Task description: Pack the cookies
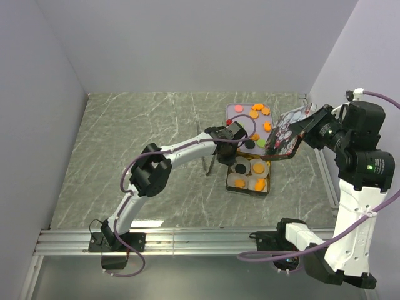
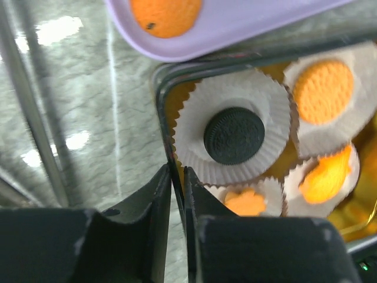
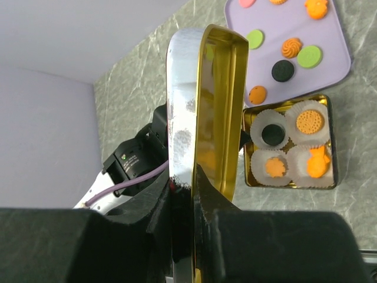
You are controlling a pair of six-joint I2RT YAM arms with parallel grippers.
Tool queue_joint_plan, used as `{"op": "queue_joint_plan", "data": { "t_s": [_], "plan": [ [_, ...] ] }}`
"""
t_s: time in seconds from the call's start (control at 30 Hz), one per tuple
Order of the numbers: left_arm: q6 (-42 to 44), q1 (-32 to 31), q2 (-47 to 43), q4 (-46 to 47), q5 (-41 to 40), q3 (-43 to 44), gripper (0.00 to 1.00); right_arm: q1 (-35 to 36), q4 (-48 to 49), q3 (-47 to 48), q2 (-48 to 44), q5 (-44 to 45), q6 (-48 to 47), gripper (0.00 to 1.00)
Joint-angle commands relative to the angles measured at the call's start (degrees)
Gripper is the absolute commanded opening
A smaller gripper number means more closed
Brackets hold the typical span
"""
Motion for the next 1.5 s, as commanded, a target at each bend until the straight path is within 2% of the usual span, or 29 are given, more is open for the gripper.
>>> {"op": "queue_joint_plan", "data": {
  "t_s": [0.0, 0.2, 0.33, 0.63, 0.97, 1.1, 1.2, 1.23, 1.3, 1.33, 1.47],
  "plan": [
    [0.66, -0.01, -1.45, -5.39, -5.69, 0.32, 0.16, -0.43, 4.06, -0.18, -0.18, -1.56, -0.86, 0.10],
    [-1.00, 0.52, -3.47, -8.03, -10.35, -3.80, 0.09, -0.34, 4.59, -1.06, -0.18, -2.96, -0.33, 0.09],
    [-2.85, 1.31, -4.97, -9.44, -12.55, -6.18, 0.00, -0.16, 5.12, -1.50, 0.26, -4.02, 0.19, 0.09],
    [-5.92, 6.22, -12.08, -10.67, -16.51, -15.32, 0.01, 1.24, 6.44, -2.37, 1.05, -5.77, 0.98, 0.09],
    [-7.07, 14.93, -22.53, -7.95, -18.09, -28.06, 0.01, 3.61, 9.95, -6.07, 1.49, -11.84, 3.62, 0.09],
    [-5.84, 16.25, -24.22, -6.63, -17.21, -29.30, 0.01, 5.72, 13.02, -7.03, 2.54, -16.57, 4.06, 0.09],
    [-4.35, 16.08, -24.66, -5.40, -15.63, -28.69, 0.17, 6.51, 18.01, -10.98, 2.81, -20.97, 6.43, 0.09],
    [-4.09, 16.16, -25.00, -5.22, -15.11, -28.34, 0.31, 6.69, 19.87, -14.47, 2.37, -24.20, 8.61, 0.09],
    [-3.82, 16.08, -26.50, -5.31, -15.19, -27.55, 0.46, 7.04, 25.99, -18.36, 1.49, -26.33, 11.08, 0.09],
    [-3.73, 16.16, -27.11, -5.66, -16.06, -27.20, 0.56, 7.39, 28.04, -22.29, 0.53, -27.74, 13.44, 0.09],
    [-3.64, 16.87, -32.98, -7.33, -18.44, -26.14, 0.69, 10.03, 39.11, -31.19, -0.53, -30.30, 19.87, 0.10]
  ]
}}
